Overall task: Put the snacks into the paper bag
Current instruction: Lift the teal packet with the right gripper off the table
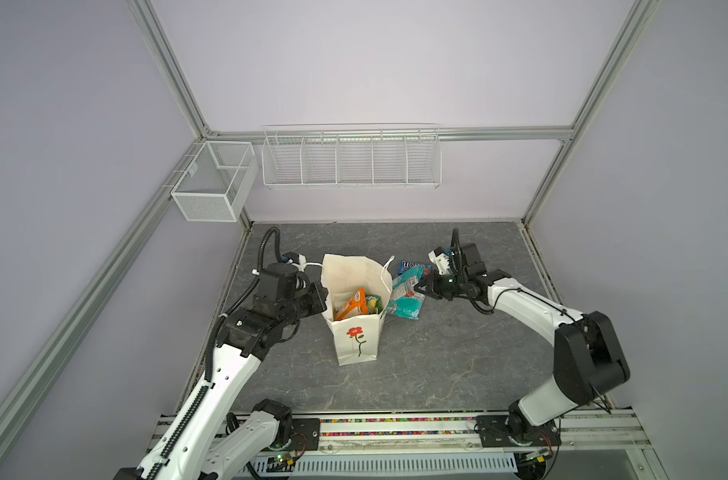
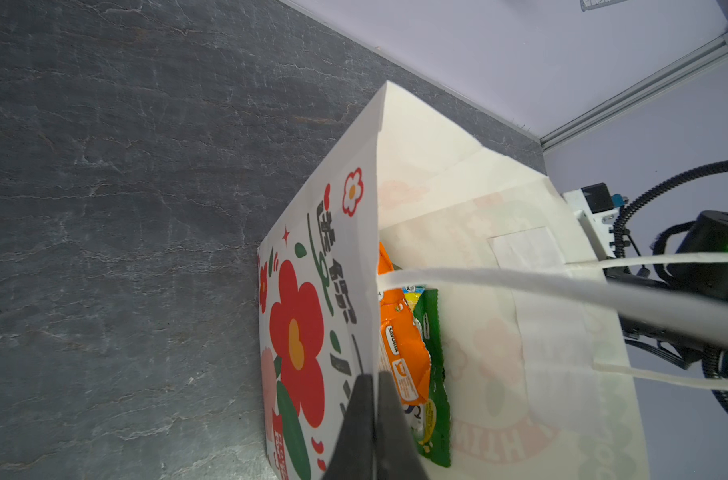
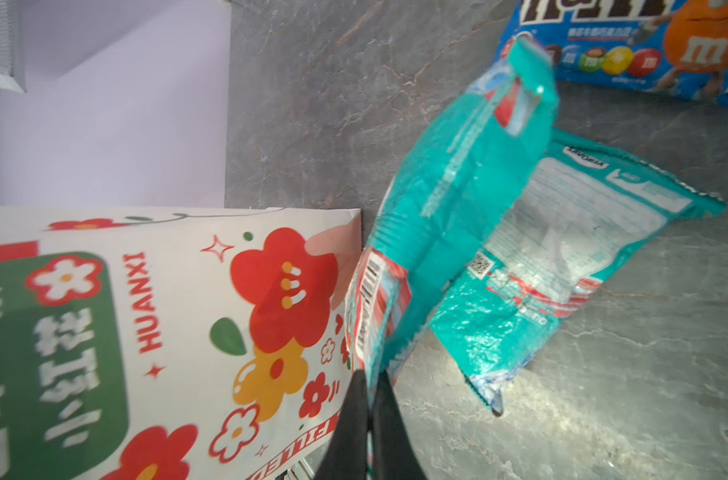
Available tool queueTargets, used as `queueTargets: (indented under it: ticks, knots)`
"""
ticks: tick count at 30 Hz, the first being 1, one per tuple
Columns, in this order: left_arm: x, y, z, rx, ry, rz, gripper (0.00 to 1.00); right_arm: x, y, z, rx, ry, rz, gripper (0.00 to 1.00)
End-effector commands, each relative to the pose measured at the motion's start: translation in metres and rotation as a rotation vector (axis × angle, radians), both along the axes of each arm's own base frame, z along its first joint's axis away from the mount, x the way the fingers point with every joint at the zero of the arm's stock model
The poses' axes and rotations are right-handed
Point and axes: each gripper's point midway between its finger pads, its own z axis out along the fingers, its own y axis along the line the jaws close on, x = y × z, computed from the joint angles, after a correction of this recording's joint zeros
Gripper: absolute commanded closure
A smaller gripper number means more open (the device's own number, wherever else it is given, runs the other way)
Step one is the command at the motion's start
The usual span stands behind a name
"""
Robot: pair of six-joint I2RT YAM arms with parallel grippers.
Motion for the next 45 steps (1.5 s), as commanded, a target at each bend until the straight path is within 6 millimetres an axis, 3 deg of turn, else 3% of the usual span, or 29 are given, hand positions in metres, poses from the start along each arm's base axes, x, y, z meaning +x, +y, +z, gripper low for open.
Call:
queueTargets:
  ticks: [1,8,23,45]
  knots:
    - [0.001,-0.001,0.016,-0.032,-0.050,-0.003,1.00,-0.010,0.004,0.026,0.005,-0.078,0.039,0.93]
    - [0.000,-0.004,0.017,-0.045,-0.050,-0.011,1.00,-0.028,0.012,0.068,0.046,-0.178,0.080,0.93]
    - [0.002,-0.011,0.020,-0.053,-0.049,-0.031,1.00,-0.053,-0.002,0.142,0.048,-0.370,0.084,0.93]
    - [0.003,-0.018,0.027,-0.055,-0.057,-0.051,1.00,-0.121,-0.003,0.253,0.236,-0.699,0.199,0.93]
